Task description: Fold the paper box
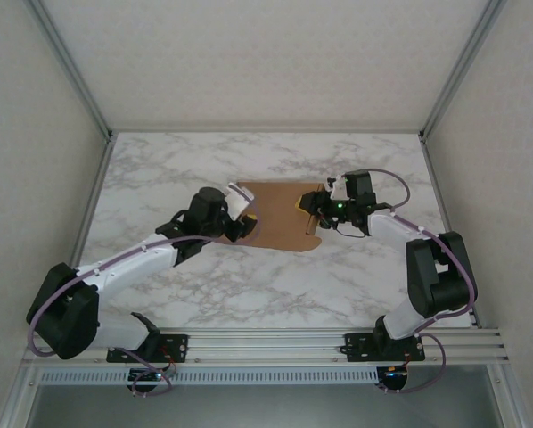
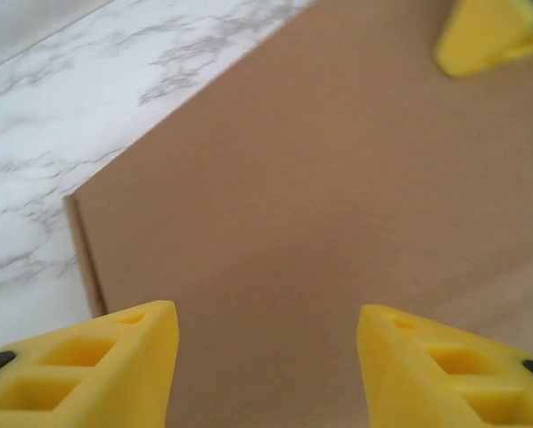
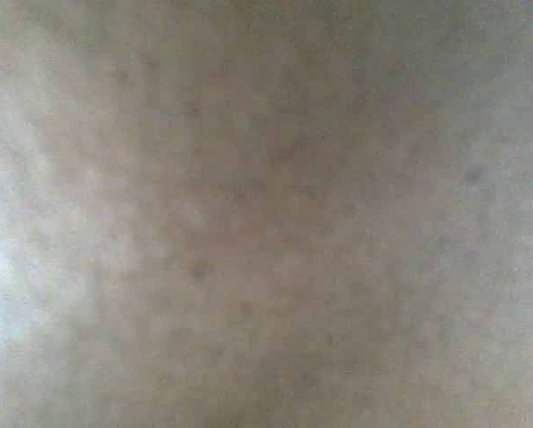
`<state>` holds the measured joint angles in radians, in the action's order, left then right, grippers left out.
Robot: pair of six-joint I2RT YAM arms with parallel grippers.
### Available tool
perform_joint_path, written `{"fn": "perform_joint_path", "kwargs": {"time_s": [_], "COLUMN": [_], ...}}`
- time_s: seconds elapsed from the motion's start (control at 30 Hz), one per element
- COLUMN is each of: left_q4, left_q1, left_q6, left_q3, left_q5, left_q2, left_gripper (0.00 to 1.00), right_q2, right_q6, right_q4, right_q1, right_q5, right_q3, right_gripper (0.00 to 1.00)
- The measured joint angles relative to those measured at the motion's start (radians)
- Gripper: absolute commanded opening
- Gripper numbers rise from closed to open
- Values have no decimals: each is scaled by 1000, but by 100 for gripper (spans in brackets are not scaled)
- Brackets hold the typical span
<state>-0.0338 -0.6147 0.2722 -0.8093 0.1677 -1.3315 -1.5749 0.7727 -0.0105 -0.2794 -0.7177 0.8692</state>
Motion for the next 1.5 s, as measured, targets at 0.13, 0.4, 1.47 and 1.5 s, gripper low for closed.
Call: {"fn": "perform_joint_path", "kwargs": {"time_s": [0.13, 0.4, 1.47, 1.5], "left_q4": [30, 80, -255, -253], "left_q1": [-55, -122, -189, -189], "left_q6": [135, 298, 455, 457], "left_q3": [-2, -41, 85, 86], "left_q5": [0, -8, -201, -194], "left_q2": [-15, -134, -169, -168], "left_gripper": [55, 57, 66, 66], "right_q2": [-13, -23, 0, 2], "right_q6": [1, 3, 242, 250], "right_q4": [0, 0, -143, -143], "right_q1": [0, 0, 12, 12], "right_q5": [-18, -42, -66, -70], "right_q3": [0, 0, -83, -86], "right_gripper": [52, 52, 42, 42]}}
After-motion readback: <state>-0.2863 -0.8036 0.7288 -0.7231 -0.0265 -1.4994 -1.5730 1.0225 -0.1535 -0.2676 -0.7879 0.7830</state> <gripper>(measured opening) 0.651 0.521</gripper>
